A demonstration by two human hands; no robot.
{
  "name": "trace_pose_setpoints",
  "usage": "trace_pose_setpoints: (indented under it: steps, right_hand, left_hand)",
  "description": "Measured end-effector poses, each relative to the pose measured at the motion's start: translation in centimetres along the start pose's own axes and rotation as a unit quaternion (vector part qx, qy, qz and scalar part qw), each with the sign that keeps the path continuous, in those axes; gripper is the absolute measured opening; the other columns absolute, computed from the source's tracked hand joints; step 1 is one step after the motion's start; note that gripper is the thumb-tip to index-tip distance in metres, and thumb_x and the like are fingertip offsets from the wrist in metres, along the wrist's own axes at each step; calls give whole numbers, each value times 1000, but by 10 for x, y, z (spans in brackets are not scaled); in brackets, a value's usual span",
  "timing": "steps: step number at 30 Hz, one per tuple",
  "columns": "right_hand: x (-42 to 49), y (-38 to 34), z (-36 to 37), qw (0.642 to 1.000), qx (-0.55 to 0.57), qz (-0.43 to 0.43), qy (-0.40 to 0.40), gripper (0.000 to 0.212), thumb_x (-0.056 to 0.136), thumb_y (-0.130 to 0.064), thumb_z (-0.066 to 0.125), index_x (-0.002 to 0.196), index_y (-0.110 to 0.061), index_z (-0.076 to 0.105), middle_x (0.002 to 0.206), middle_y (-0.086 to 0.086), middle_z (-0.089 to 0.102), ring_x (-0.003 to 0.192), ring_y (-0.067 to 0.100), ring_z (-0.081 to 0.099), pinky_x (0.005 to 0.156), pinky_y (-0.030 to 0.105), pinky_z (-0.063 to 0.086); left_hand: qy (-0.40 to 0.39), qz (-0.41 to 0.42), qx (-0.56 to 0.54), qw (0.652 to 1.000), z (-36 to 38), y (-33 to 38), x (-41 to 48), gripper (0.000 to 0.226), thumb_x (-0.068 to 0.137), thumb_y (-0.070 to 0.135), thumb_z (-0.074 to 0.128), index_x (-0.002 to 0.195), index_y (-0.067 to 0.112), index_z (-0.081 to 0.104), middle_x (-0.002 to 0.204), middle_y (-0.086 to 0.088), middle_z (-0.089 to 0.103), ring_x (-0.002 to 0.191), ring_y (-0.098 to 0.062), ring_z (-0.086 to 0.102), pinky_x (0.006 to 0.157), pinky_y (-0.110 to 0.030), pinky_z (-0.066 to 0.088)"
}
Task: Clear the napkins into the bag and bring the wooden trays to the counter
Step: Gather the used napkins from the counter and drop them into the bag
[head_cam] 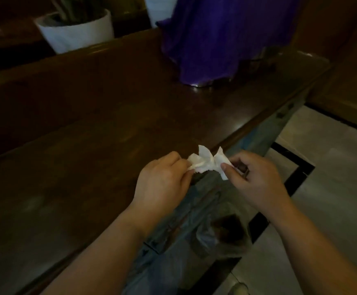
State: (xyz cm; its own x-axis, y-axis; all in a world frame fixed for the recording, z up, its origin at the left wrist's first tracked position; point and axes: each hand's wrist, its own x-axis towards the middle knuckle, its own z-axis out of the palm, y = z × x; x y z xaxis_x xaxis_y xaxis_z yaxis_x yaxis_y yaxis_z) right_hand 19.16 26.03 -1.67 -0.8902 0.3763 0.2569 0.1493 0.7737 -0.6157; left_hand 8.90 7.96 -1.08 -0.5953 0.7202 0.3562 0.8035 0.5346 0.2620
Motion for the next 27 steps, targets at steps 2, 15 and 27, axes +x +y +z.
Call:
trace_pose_setpoints:
  steps: [2,15,27]
  right_hand:
    - [-10,37,-23,1000,12,21,11,13,88,-30,62,78,-23,62,69,-12,54,74,5,53,52,14,31]
    - [-78,260,-65,974,26,222,-40,6,90,-29,61,85,-26,59,76,-15,52,69,0,51,57,17,31]
    - [-140,384,105,904,21,409,-124,14,90,-24,61,91,-10,64,84,6,61,74,20,55,64,27,35]
  left_hand:
    - [-12,13,-1,1000,23,31,16,19,89,29,54,90,17,69,84,1,63,63,-14,54,53,-28,44]
    - [-181,37,-77,980,239,117,58,27,88,30,49,78,10,65,78,-12,62,67,-28,58,63,-32,39]
    - [-388,-51,-89,916,433,54,21,22,92,23,52,89,4,64,95,-22,62,85,-37,59,73,-43,47]
